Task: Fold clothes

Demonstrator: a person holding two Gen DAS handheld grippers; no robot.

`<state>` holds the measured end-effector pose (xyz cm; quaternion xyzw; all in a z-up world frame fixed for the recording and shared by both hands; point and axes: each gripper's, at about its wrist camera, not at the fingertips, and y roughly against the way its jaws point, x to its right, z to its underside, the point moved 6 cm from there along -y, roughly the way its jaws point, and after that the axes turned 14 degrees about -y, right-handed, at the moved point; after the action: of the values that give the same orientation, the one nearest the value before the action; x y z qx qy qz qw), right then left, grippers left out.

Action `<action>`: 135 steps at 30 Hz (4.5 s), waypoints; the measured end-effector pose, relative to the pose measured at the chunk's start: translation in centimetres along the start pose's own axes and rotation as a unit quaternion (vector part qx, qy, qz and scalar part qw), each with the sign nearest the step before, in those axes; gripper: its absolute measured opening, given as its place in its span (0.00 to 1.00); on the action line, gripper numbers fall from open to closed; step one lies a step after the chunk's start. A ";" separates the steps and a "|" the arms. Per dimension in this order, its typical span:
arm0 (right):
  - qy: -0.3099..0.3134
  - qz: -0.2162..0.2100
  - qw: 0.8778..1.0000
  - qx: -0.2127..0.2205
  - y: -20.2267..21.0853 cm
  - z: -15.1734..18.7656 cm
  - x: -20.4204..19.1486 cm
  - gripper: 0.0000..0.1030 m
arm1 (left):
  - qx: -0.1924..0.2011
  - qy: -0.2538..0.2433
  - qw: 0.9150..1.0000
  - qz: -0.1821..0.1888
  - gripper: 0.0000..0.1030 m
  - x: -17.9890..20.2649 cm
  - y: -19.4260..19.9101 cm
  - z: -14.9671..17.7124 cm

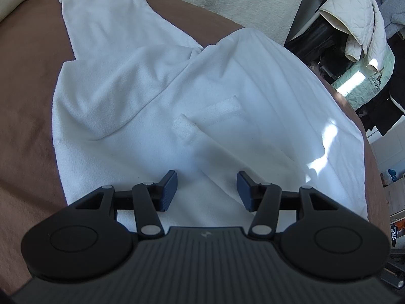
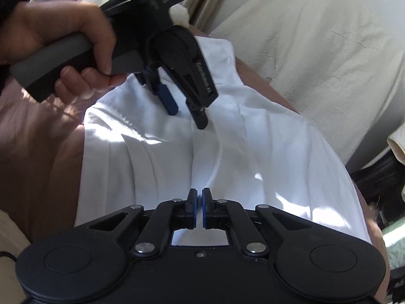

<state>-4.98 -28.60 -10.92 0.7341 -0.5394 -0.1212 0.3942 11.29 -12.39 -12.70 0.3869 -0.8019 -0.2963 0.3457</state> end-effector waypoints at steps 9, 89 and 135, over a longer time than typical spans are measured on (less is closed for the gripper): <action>-0.095 -0.031 0.995 -0.008 1.1 0.3 2.0 0.00 | 0.002 0.010 1.000 0.005 0.50 -0.1 -0.1 0.1; -0.545 0.012 0.837 -0.037 0.0 13.6 16.3 0.32 | 0.071 0.004 0.994 -0.083 0.44 -4.8 2.4 -1.8; -0.531 -0.113 0.837 -0.065 4.5 18.4 8.0 0.10 | -0.011 0.067 0.997 -0.035 0.03 -3.3 7.4 5.8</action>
<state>-16.07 -44.39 -17.86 0.5859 -0.5699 -0.5710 0.0773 5.24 -4.59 -11.69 0.4301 -0.7596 -0.2899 0.3924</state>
